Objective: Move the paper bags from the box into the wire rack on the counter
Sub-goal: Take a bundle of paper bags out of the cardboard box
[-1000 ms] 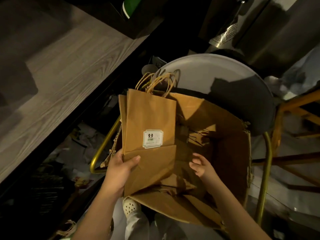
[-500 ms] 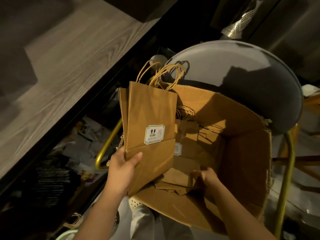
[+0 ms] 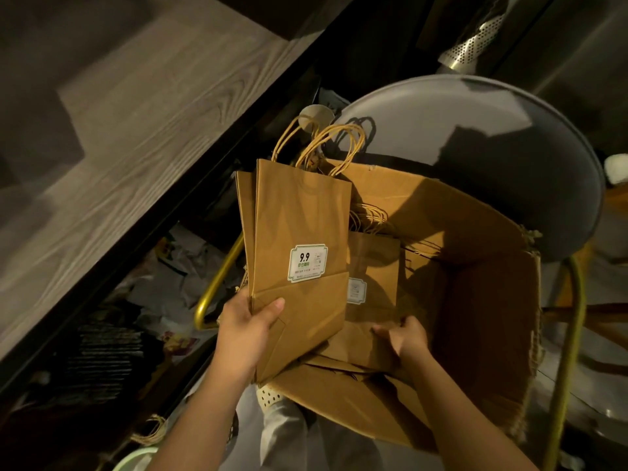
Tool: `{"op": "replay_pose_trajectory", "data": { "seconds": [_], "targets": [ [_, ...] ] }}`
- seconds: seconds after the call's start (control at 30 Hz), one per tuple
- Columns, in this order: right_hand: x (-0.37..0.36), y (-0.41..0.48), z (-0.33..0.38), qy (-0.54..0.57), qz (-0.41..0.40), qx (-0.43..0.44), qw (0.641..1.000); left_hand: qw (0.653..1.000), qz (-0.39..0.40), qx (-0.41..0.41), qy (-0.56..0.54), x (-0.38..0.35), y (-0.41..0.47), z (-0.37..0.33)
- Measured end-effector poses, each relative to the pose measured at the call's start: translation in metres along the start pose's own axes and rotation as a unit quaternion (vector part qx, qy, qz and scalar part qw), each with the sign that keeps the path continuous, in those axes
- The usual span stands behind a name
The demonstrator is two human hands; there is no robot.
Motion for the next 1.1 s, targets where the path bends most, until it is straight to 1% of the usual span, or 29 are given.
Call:
{"op": "replay_pose_trajectory", "data": {
  "seconds": [0.13,0.23,0.27,0.43,0.6,0.73,0.8,0.87,0.93,1.0,1.1],
  "targets": [
    [0.016,-0.011,0.005,0.002,-0.003,0.049,0.999,1.000,-0.004,-0.003,0.006,0.000,-0.002,0.000],
    [0.045,-0.028,0.017,-0.033,-0.068,0.125,0.989,1.000,0.000,-0.008,0.004,0.000,-0.004,-0.003],
    [0.054,-0.035,0.020,-0.028,-0.091,0.146,0.985,1.000,0.002,-0.009,0.004,-0.001,-0.004,-0.003],
    [0.091,-0.066,0.028,0.077,-0.151,0.200,0.965,1.000,0.002,-0.016,0.001,-0.002,-0.005,-0.007],
    [0.134,-0.113,0.045,0.136,-0.231,0.287,0.920,1.000,0.002,-0.010,-0.003,-0.001,-0.006,-0.005],
    [0.162,-0.131,0.051,0.218,-0.258,0.301,0.892,1.000,0.001,-0.005,-0.013,-0.001,-0.006,-0.005],
    [0.172,-0.135,0.054,0.267,-0.247,0.304,0.880,1.000,0.005,-0.002,-0.023,-0.002,-0.007,-0.005],
    [0.174,-0.129,0.054,0.318,-0.210,0.288,0.879,0.999,0.011,0.001,-0.035,-0.002,-0.007,-0.005],
    [0.166,-0.119,0.050,0.334,-0.165,0.244,0.895,0.998,0.022,0.006,-0.053,-0.003,-0.009,-0.005],
    [0.149,-0.111,0.047,0.325,-0.115,0.212,0.915,0.996,0.035,0.023,-0.081,-0.005,-0.011,-0.002],
    [0.118,-0.109,0.047,0.282,-0.035,0.204,0.937,0.989,0.049,0.059,-0.124,-0.005,-0.015,0.004]
  ]
}}
Point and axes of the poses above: each hand's wrist, its own y-axis towards the middle knuckle, its own x-axis out of the back of the hand, z = x × y, the point moved 8 cm from there along y, towards the middle knuckle
